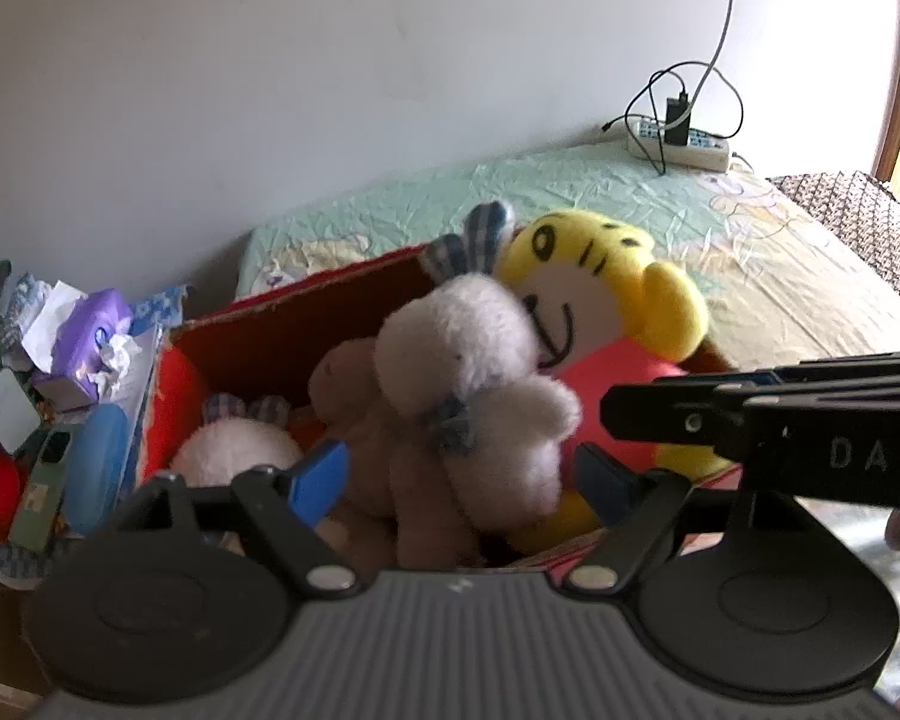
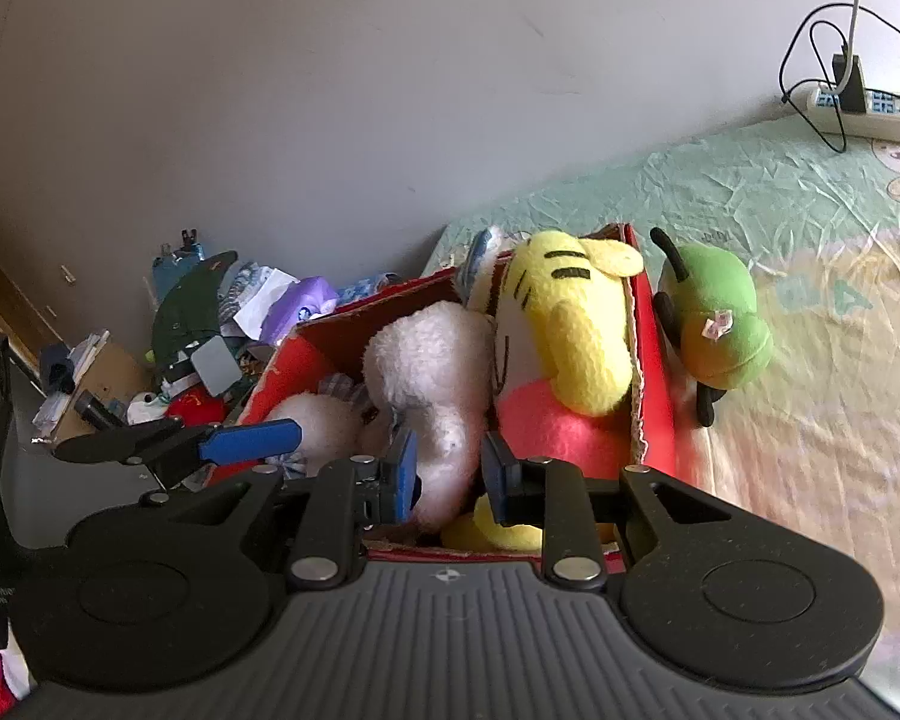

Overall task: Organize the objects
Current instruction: 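Open the right gripper to release the bunny and withdraw, then move the right gripper to the green plush toy beside the box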

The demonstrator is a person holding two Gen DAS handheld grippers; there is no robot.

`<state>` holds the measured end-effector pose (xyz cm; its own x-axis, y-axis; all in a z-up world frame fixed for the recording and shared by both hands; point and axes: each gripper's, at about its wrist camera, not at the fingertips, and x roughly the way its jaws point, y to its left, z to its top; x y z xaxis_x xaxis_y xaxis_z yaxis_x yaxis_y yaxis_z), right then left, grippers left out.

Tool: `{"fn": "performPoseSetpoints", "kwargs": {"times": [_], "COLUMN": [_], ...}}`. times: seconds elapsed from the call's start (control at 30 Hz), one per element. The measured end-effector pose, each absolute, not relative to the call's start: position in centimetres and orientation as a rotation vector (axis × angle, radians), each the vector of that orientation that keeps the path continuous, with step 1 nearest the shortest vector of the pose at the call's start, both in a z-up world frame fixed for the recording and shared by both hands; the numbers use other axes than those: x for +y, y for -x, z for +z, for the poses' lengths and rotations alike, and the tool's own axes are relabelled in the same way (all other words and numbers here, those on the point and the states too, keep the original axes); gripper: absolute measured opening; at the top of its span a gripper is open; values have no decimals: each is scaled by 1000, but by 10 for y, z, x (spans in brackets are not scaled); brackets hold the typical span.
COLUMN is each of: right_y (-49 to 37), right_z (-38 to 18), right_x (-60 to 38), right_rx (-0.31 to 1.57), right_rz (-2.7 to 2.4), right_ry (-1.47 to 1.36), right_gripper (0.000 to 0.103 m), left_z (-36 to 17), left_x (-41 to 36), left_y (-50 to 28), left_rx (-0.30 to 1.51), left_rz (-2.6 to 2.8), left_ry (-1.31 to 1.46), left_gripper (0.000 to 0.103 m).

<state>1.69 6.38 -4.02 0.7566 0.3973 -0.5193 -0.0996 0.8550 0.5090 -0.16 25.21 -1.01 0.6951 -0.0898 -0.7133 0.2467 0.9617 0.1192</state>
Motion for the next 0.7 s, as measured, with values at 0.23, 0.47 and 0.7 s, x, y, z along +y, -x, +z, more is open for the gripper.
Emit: {"fn": "performPoseSetpoints", "kwargs": {"times": [0.23,0.47,0.7], "right_y": [-3,10,14], "right_z": [-31,-26,-28], "right_x": [52,25,-18], "right_rx": [634,609,604], "right_rz": [299,305,263], "right_ry": [-469,-499,-528], "right_gripper": [27,27,27], "left_z": [6,20,30], "left_x": [239,214,181], "left_y": [19,31,36], "left_rx": [741,705,660], "left_rz": [-196,-230,-306], "left_ry": [-202,-192,-163], "left_gripper": [85,84,84]}}
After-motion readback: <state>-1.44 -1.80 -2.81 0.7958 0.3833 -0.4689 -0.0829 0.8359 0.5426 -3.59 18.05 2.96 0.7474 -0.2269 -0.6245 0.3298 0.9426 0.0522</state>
